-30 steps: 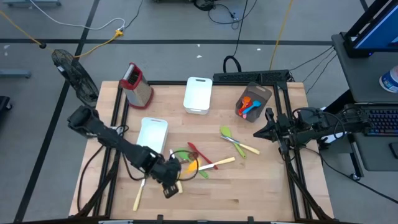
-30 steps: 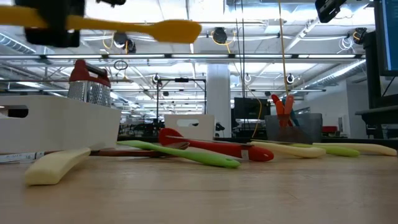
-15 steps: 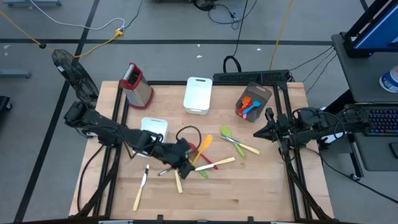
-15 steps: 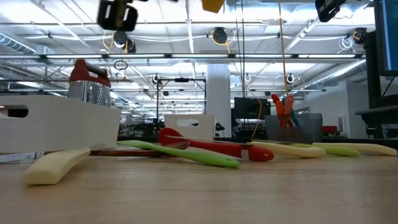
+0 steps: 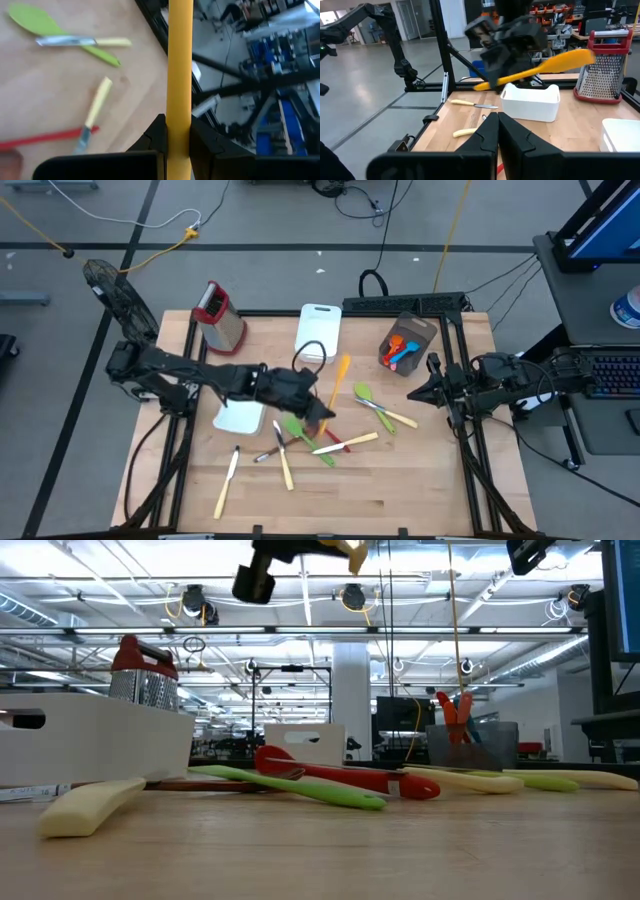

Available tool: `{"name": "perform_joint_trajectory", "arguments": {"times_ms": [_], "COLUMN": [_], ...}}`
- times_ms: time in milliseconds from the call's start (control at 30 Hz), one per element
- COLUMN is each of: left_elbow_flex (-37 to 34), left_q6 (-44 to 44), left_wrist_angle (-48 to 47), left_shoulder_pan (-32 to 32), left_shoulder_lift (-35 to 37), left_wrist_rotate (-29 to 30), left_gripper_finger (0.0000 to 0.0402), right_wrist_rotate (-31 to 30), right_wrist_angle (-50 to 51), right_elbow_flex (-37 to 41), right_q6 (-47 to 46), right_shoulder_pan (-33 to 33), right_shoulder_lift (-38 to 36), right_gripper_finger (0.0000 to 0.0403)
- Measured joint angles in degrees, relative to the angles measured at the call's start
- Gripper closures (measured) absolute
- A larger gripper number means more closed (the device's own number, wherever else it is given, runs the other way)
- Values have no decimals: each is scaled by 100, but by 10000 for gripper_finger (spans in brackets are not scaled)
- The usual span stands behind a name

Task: Pick & Place Kitchen Items
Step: Put the yellow spatula into the black bin

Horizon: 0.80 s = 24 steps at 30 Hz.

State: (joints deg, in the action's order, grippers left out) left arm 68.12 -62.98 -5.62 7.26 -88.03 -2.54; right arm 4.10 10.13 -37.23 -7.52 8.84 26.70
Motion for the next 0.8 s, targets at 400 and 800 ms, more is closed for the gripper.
{"name": "perform_joint_trajectory", "arguments": {"times_ms": [400,800], "left_elbow_flex": [0,0], "left_q6": [426,1640], "left_wrist_angle": [643,1178], "left_shoulder_pan": [-815,-1258], "left_shoulder_lift": [0,0], "left_wrist_rotate": [-426,-559], "left_gripper_finger": [364,364], "right_wrist_rotate": [-623,-841], "right_wrist_angle": [-896,-2897], "right_elbow_flex": [0,0], "right_q6": [201,-36], "right_shoulder_pan": [-148,-730], "right_shoulder_lift": [748,2143], "right_gripper_finger": [403,341]}}
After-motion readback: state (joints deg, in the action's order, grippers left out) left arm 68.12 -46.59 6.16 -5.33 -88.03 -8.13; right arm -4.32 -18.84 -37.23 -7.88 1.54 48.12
